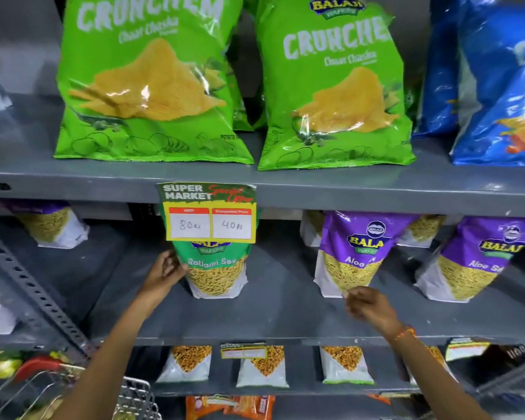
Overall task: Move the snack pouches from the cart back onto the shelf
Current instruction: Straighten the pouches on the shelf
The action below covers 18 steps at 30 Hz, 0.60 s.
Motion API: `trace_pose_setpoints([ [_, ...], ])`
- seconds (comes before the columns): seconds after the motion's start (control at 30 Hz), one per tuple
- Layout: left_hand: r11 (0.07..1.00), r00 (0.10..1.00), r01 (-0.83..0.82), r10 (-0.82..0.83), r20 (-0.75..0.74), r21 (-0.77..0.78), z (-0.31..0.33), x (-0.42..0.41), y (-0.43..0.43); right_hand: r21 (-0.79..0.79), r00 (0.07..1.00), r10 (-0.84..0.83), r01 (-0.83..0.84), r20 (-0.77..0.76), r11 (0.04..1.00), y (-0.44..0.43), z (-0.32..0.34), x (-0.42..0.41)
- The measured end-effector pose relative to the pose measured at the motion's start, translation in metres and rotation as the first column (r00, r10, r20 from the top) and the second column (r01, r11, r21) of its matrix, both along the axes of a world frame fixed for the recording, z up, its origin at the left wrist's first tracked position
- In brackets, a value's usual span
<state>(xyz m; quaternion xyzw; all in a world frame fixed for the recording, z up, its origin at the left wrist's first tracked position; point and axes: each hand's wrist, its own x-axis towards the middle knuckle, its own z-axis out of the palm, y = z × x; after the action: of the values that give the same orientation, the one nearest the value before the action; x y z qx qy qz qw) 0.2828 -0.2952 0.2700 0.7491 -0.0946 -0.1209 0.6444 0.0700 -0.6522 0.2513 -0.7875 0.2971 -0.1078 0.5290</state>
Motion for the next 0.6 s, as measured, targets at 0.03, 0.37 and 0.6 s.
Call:
trace_pose_setpoints([
  [0.03, 1.000, 0.999, 0.024, -0.023, -0.041, 0.013, -0.006, -0.003, -0.001, -0.056, 0.998, -0.059, 0.058, -0.011, 0.997, -0.015, -0.004, -0.007],
  [0.37, 0.991, 0.983, 0.116, -0.105, -0.153, 0.068, -0.006, -0.008, -0.010, 0.101, 0.989, 0.075, -0.089, 0.130, 0.991, -0.097, -0.011, 0.016],
  [0.6, 0.989, 0.991, 0.052, -0.034, -0.132, 0.136, -0.001, -0.014, -0.016, 0.101, 0.985, 0.106, -0.120, 0.135, 0.988, -0.096, -0.007, 0.027],
])
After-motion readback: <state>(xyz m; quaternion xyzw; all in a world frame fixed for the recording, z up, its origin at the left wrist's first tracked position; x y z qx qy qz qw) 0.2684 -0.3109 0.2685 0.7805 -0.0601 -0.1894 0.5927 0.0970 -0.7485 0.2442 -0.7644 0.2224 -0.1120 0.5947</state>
